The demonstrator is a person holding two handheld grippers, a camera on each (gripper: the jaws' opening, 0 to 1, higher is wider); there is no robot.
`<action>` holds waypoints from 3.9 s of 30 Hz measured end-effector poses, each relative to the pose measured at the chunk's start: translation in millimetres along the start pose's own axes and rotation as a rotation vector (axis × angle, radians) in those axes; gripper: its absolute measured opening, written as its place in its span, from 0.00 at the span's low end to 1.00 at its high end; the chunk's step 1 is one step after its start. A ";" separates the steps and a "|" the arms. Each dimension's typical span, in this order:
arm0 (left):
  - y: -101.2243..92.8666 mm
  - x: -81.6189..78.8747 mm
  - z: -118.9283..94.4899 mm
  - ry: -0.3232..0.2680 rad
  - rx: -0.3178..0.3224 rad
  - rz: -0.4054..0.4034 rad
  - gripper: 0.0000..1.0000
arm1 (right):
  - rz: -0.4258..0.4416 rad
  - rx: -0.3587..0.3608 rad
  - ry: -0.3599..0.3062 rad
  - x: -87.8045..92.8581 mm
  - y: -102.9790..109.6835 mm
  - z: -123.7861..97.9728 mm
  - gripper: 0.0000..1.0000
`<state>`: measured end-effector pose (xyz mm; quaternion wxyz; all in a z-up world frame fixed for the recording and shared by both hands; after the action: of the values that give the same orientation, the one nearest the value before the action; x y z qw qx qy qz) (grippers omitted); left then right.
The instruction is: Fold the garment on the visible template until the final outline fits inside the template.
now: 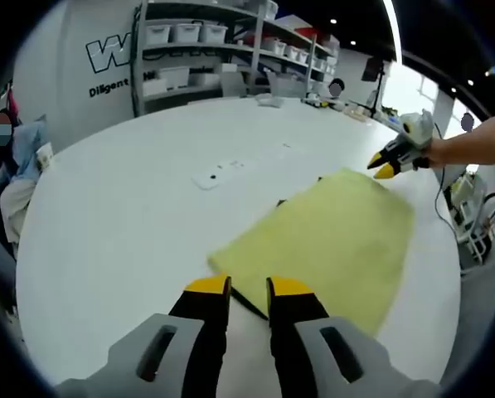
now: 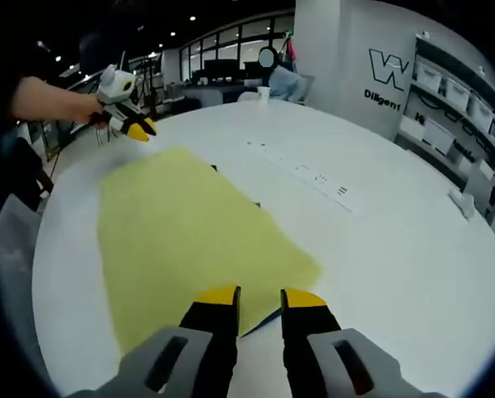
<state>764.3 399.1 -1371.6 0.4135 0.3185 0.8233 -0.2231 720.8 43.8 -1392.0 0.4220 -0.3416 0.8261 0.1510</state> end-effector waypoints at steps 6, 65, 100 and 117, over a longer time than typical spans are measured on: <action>-5.3 9.5 -13.8 -0.012 0.003 -0.013 0.18 | -0.001 -0.016 -0.018 1.0 14.7 -4.3 0.15; -80.6 107.1 -42.9 0.019 0.054 -0.050 0.16 | 0.087 -0.014 -0.064 65.9 87.0 -49.5 0.18; -83.2 107.5 -55.4 0.058 0.109 0.235 0.01 | 0.038 -0.086 -0.062 68.0 93.6 -56.4 0.00; -90.2 123.7 -66.4 0.075 0.122 0.260 0.00 | -0.012 -0.100 -0.044 83.1 101.5 -65.7 0.00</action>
<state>608.3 420.1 -1427.0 0.3880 0.4552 0.7747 -0.2052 577.4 45.3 -1423.2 0.4232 -0.3639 0.8060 0.1970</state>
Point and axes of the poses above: the point that each gripper's makers call its tool centre point, and the gripper's own axes: z roughly forward along the fingers, y roughly to its left, x roughly out of its underside, the point moved 2 cm from there along -z, roughly backward along the fingers, and after that the axes turned 7 degrees about -y, right-handed, at the moved point
